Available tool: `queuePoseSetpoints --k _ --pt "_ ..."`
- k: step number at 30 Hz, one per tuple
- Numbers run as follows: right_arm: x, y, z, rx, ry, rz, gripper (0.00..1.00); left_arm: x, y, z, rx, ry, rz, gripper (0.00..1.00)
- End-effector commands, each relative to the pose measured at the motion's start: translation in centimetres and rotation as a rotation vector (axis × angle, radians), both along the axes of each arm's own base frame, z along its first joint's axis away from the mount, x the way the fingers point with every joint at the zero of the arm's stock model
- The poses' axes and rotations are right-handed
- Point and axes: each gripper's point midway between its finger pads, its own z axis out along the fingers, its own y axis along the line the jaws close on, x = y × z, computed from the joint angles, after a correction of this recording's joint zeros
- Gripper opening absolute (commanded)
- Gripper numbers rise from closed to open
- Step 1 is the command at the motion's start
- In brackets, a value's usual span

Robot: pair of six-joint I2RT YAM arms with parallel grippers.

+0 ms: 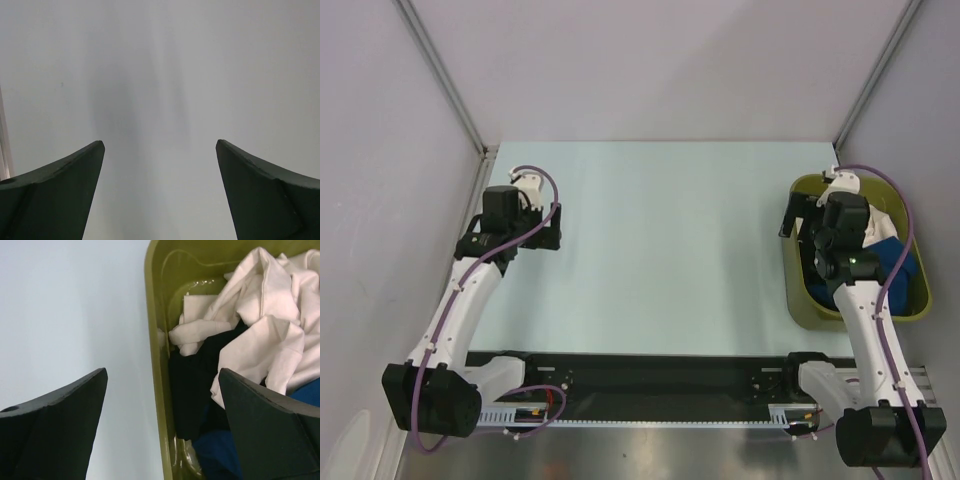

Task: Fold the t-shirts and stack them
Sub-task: Grab the tshirt from the pile

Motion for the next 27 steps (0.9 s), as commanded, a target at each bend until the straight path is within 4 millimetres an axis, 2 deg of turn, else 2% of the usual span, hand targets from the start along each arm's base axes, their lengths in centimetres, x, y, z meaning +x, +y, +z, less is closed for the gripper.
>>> queuePoseSetpoints --k 1,2,5,7,8,9,10,12,14,15,16,18,19,22,23,25,26,27 --pt "1.6 -1.2 3.4 0.082 -0.103 -0.106 1.00 0.6 -0.4 1.4 -0.049 -0.047 0.008 1.00" --pt "2.1 -1.7 3.6 0.098 -0.110 -0.124 1.00 0.7 -0.6 1.7 -0.051 -0.051 -0.011 1.00" --pt "3.6 -2.2 5.9 0.175 -0.185 -0.116 1.00 1.2 -1.2 2.0 -0.032 -0.040 -0.081 1.00" --pt "4.9 -3.3 6.1 0.191 -0.175 -0.138 1.00 1.4 -0.8 1.6 0.032 -0.016 -0.126 1.00" --pt "4.8 -4.6 5.7 0.198 -0.145 -0.203 1.00 1.8 -0.4 1.5 0.058 -0.004 -0.126 1.00" --pt "5.4 -6.7 4.0 0.202 -0.083 -0.287 1.00 2.1 0.2 1.4 0.094 0.007 -0.115 1.00" --pt "5.7 -8.2 5.0 0.197 -0.087 -0.342 0.98 2.2 1.2 1.1 0.138 0.027 -0.078 1.00" --pt "5.6 -11.3 2.0 0.182 0.027 -0.465 0.90 2.7 2.3 1.2 0.190 0.044 -0.039 1.00" --pt "6.1 -12.7 1.0 0.149 0.078 -0.505 0.83 2.8 2.9 1.2 0.217 0.051 -0.015 1.00" --pt "6.3 -13.2 0.4 0.138 0.101 -0.516 0.81 2.8 2.9 1.3 0.217 0.049 -0.017 1.00" --pt "6.9 -13.7 -1.3 0.128 0.157 -0.533 0.81 2.7 2.7 1.2 0.208 0.047 -0.029 1.00" --pt "7.7 -14.0 -2.6 0.116 0.209 -0.524 0.78 2.4 2.3 1.3 0.193 0.042 -0.045 1.00" --pt "8.2 -14.2 -4.4 0.111 0.261 -0.523 0.77 2.2 2.2 1.2 0.190 0.042 -0.050 1.00" --pt "8.6 -15.5 -6.0 0.055 0.337 -0.551 0.74 1.8 2.3 1.1 0.194 0.035 -0.056 1.00" --pt "8.8 -15.9 -7.4 0.039 0.393 -0.557 0.69 1.6 2.4 0.9 0.200 0.038 -0.054 1.00" --pt "9.0 -16.2 -8.3 0.021 0.432 -0.550 0.60 1.5 2.5 1.0 0.207 0.035 -0.051 1.00" --pt "9.2 -16.5 -8.9 0.007 0.449 -0.553 0.44 1.5 2.6 1.0 0.210 0.034 -0.052 1.00" --pt "9.5 -16.9 -8.5 -0.004 0.439 -0.564 0.32 1.5 2.6 1.0 0.209 0.034 -0.052 1.00"
